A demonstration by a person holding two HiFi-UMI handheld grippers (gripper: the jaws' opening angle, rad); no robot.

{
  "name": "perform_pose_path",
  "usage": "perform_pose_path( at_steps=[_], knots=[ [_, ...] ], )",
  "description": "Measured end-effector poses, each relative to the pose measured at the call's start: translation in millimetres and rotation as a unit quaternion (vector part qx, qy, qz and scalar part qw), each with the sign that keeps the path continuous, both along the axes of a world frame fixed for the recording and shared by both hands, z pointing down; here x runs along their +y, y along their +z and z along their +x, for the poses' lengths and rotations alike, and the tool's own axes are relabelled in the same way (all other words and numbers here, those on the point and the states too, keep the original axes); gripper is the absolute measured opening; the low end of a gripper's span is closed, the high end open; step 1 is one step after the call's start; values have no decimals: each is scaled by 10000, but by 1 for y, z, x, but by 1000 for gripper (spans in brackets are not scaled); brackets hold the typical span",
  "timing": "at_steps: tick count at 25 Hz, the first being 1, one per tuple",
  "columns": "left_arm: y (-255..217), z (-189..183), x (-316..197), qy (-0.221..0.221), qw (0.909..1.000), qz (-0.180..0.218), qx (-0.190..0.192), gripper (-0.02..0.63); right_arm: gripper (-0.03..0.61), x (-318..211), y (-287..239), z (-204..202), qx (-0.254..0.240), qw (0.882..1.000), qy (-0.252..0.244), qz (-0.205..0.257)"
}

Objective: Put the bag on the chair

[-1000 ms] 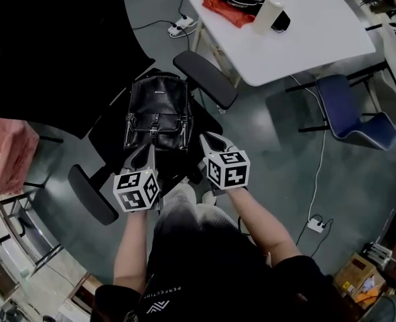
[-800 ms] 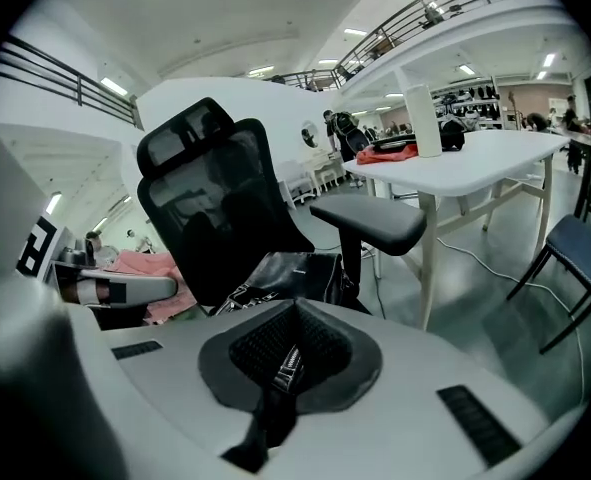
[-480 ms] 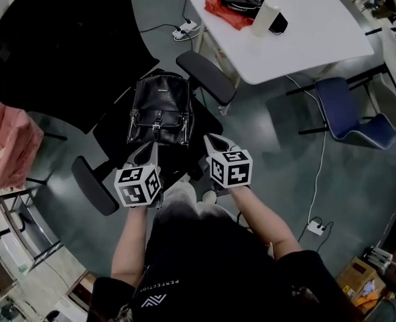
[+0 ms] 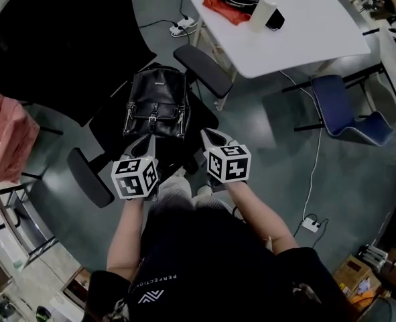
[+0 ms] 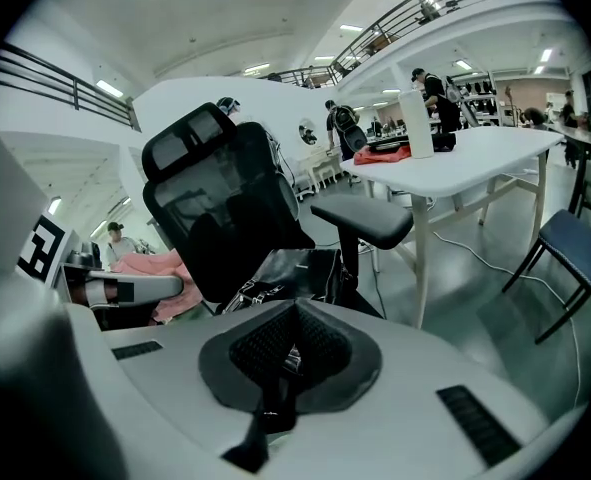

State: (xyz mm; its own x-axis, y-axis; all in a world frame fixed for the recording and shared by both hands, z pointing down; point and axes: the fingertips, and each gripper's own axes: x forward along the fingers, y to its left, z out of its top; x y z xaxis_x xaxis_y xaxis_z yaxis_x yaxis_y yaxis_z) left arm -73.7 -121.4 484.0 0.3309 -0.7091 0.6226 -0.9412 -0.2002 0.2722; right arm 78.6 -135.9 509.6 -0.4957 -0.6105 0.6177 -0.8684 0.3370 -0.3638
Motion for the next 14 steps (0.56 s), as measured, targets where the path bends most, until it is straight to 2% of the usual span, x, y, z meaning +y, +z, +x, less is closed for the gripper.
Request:
perform_pose_path(
  at_steps=[14],
  knots=[
    [-1,-8,8,-43,10000,-75,-37,8,-2,10,4,-14,-45,9999,-38,-88]
  ],
)
